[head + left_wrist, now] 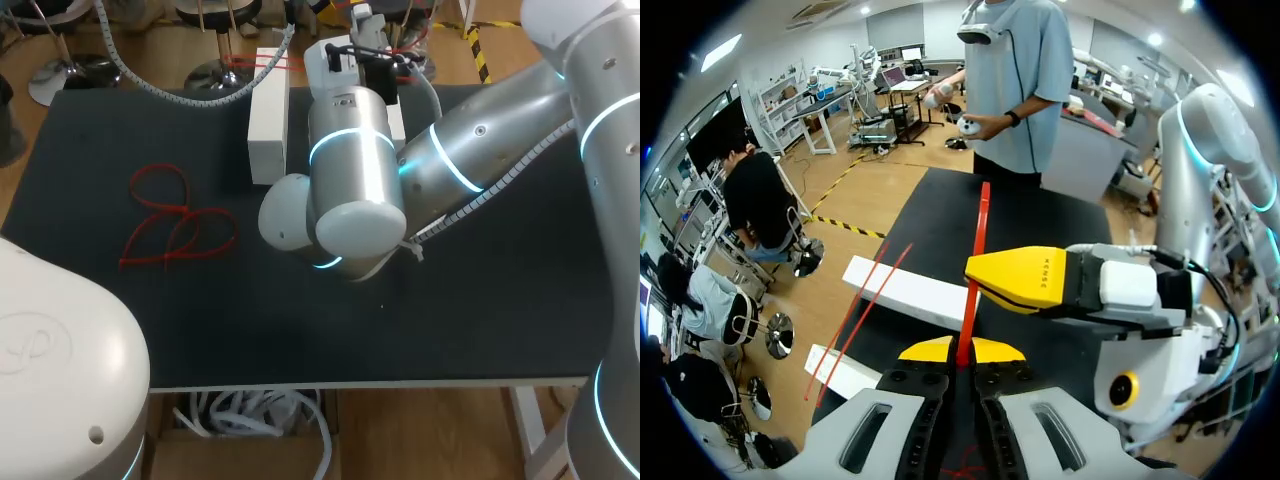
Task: Grab the tape and strap the tape.
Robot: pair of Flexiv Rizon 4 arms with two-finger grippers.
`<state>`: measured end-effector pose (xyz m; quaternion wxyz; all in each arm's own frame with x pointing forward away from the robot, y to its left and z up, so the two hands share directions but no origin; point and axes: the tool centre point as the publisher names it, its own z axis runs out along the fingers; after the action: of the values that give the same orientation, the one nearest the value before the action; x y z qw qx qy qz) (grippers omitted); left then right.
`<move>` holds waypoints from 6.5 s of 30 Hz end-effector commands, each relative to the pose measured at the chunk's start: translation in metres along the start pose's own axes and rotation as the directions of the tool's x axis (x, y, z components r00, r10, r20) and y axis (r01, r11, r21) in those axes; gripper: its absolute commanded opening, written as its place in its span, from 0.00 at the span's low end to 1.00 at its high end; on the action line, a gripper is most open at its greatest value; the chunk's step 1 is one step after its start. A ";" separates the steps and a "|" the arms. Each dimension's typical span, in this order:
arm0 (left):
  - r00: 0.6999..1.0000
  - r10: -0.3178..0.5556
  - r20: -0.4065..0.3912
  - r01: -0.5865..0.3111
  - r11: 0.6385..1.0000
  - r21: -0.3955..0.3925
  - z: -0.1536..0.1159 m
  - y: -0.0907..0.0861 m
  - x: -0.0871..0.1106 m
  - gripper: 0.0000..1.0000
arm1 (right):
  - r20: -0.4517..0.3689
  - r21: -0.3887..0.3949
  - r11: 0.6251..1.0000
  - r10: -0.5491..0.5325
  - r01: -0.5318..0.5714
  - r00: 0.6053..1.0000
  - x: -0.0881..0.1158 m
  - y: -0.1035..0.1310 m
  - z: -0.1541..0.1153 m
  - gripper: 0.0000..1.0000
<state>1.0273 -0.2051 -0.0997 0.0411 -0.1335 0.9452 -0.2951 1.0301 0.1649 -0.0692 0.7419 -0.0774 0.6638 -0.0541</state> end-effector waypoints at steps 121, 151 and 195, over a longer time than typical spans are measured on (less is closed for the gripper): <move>1.000 0.000 -0.001 0.000 1.000 -0.004 0.000 -0.001 0.000 0.00 | -0.057 0.002 0.997 -0.074 0.075 0.996 0.000 0.014 -0.007 0.00; 1.000 0.000 -0.001 0.000 1.000 -0.004 0.000 -0.001 0.000 0.00 | -0.108 -0.033 0.999 -0.003 -0.001 0.994 -0.006 0.025 -0.011 0.43; 0.984 -0.124 -0.127 0.095 0.972 -0.214 -0.064 0.149 0.076 0.00 | -0.136 -0.304 0.950 0.027 -0.067 0.990 -0.005 -0.027 -0.062 1.00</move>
<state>0.9242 -0.1100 -0.1296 -0.0554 -0.1708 0.9640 -0.1962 0.9673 0.1402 -0.0700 0.6827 -0.1594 0.7112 0.0521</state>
